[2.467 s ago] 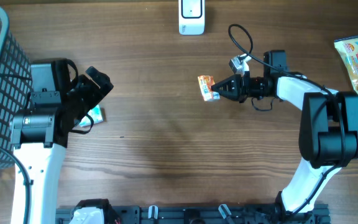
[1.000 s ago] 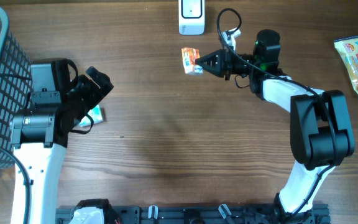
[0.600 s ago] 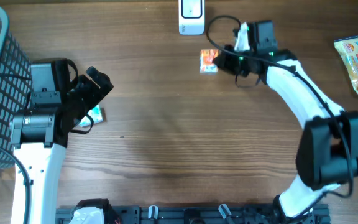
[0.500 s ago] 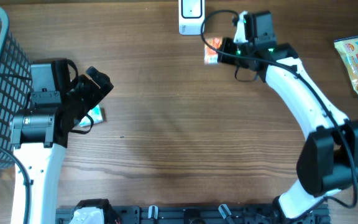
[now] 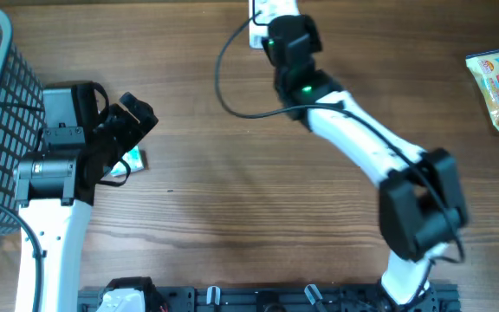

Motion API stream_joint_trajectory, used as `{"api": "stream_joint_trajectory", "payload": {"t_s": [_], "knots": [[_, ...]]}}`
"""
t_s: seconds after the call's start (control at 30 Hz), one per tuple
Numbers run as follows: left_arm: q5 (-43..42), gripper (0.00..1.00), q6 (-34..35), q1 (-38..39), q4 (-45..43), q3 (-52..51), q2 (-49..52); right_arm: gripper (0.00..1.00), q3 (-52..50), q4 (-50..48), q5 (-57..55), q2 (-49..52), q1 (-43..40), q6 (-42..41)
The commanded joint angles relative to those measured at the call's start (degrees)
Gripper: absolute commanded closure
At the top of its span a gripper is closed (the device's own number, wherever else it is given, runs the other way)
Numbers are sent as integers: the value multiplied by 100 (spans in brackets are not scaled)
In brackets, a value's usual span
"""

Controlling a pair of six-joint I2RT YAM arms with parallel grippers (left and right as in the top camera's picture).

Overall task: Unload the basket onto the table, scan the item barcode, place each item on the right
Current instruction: 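Carry the orange pack up past the scanner with the right gripper, then move the orange pack to the right corner and release it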

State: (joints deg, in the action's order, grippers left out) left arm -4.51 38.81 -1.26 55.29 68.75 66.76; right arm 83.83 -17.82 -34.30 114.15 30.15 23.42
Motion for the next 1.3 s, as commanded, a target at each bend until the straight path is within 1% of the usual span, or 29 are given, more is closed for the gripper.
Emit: {"api": "stream_joint_trajectory", "payload": {"t_s": [0.0,0.03,0.1,0.13,0.27,0.37,0.53,0.63,0.7,0.77,0.87,0.9,0.93,1.0,1.07,1.1,1.17,1.27], "knots": [[55,0,-111,-37,-13,63,20,95,15,-1467,-507,787,-33,2787],[55,0,-109,-37,-15,63,20,95,15,-1987,-444,960,-33,3198],[55,0,-109,-37,-15,63,20,95,15,-2693,-186,1281,-33,3864],[55,0,-109,-37,-13,63,22,95,15,-2850,-20,1421,-35,4131],[57,0,-109,-37,-13,63,20,95,17,-2889,522,1910,-55,5069],[55,0,-109,-37,-15,63,22,96,17,-3215,529,2168,-76,5191],[55,0,-109,-37,-15,63,20,95,17,-3318,522,2232,-125,5171],[55,0,-109,-37,-13,63,20,95,17,-3950,385,2229,-258,5521],[55,0,-109,-37,-13,63,20,95,17,-4334,234,2223,-380,5615],[57,0,-109,-37,-15,63,20,96,17,-4695,-70,2210,-614,5608],[55,0,-109,-37,-15,63,22,96,17,-4701,-802,2201,-1047,5528],[57,0,-109,-37,-15,63,20,96,17,-4651,-1126,2201,-1231,5353],[57,0,-109,-37,-15,63,22,96,17,-4524,-1696,2203,-1561,4878],[55,0,-109,-37,-15,63,20,96,17,-4444,-2356,2203,-1934,4299],[55,0,-109,-37,-15,63,20,96,17,-4105,-3202,2203,-2441,3499],[55,0,-109,-37,-15,63,20,96,17,-3908,-3521,2203,-2677,3252],[55,0,-109,-37,-15,63,20,96,17,-3381,-3906,2203,-3128,2986],[55,0,-109,-37,-15,63,20,96,17,-2907,-4188,2203,-3633,2905]]}}
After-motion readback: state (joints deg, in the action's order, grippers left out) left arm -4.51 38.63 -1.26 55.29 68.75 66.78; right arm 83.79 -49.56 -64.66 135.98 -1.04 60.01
